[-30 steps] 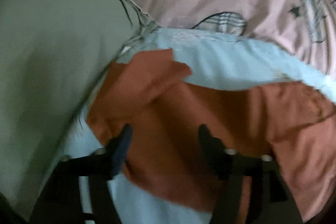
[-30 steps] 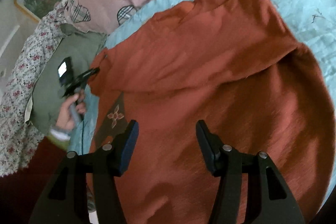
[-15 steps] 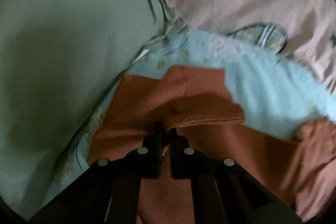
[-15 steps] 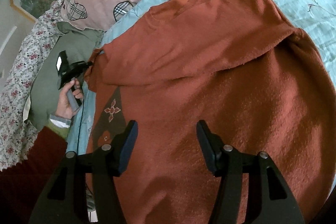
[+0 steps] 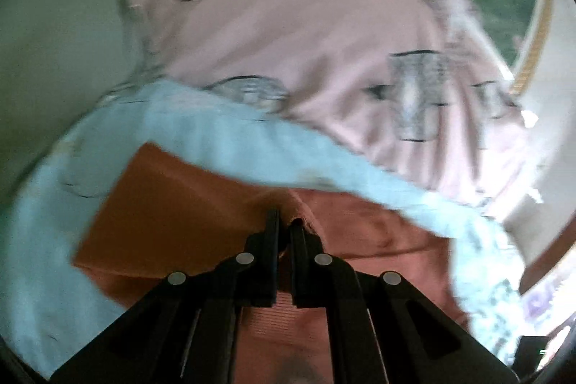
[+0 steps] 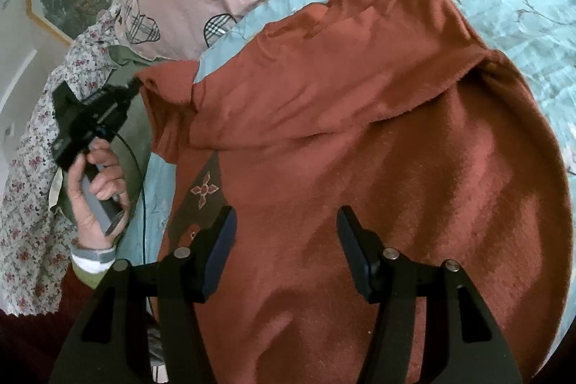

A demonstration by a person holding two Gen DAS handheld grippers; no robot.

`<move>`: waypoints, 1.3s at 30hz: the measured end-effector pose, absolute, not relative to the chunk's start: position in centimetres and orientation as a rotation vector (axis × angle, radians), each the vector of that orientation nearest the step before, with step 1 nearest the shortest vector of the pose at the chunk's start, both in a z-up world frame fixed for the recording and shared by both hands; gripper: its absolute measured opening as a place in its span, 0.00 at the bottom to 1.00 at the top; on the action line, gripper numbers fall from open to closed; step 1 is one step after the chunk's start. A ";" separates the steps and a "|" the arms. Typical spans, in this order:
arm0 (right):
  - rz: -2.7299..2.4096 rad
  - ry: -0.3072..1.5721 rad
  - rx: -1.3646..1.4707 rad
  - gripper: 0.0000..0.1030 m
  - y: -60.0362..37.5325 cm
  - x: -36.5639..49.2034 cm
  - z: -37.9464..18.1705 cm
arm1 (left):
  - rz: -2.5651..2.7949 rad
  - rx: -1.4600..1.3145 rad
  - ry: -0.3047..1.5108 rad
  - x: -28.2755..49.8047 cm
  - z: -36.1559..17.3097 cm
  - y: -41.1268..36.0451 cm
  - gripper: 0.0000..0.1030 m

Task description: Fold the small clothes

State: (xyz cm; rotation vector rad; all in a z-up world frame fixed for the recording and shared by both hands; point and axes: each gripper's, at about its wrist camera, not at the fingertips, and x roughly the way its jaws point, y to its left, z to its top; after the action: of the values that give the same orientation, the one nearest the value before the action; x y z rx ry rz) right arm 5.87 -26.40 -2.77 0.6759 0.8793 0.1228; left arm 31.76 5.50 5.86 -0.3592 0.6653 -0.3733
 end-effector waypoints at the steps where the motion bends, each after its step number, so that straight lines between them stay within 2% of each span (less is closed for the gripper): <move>1: 0.119 0.876 0.680 0.57 -26.5 5.7 -2.8 | -0.409 -0.371 0.659 31.0 6.4 4.2 0.03; 6: 0.079 0.856 0.721 0.57 -27.5 5.2 -3.1 | -0.553 -0.353 0.669 28.7 6.7 -3.1 0.03; 12: 0.043 0.820 0.757 0.57 -28.9 5.0 -2.7 | -0.594 -0.284 0.815 29.0 0.4 -9.8 0.03; 16: 0.025 0.798 0.775 0.57 -29.2 6.1 -2.4 | -0.585 -0.227 0.886 28.6 -2.9 -11.5 0.05; 19: 0.028 0.796 0.743 0.57 -28.6 7.7 -2.2 | -0.579 -0.227 0.905 27.7 -3.7 -10.6 0.16; 21: 0.076 0.801 0.795 0.57 -28.4 9.3 -2.8 | -0.556 -0.228 0.898 26.7 -3.5 -9.2 0.38; 22: 0.107 0.801 0.837 0.57 -28.3 10.0 -3.1 | -0.536 -0.223 0.890 26.3 -3.3 -8.5 0.41; 28: 0.211 0.808 1.013 0.58 -26.6 14.8 -4.8 | -0.259 -0.166 0.790 23.6 -2.4 -0.7 0.47; 29: 0.210 0.821 1.036 0.62 -26.3 15.8 -5.3 | -0.166 -0.170 0.783 23.8 -2.6 1.4 0.49; 34: 0.189 0.815 1.132 0.64 -26.0 19.4 -7.5 | 0.016 -0.260 0.838 25.8 -4.8 7.6 0.49; 39: 0.179 0.748 1.161 0.64 -26.1 21.6 -7.6 | -0.003 -0.335 0.864 27.5 -5.9 8.8 0.49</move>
State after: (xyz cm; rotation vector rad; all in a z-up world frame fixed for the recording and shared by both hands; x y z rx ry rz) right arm 21.65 -26.11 -7.64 1.1611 0.7479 0.1792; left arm 27.46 8.76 -5.87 -0.3349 0.8641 -0.0027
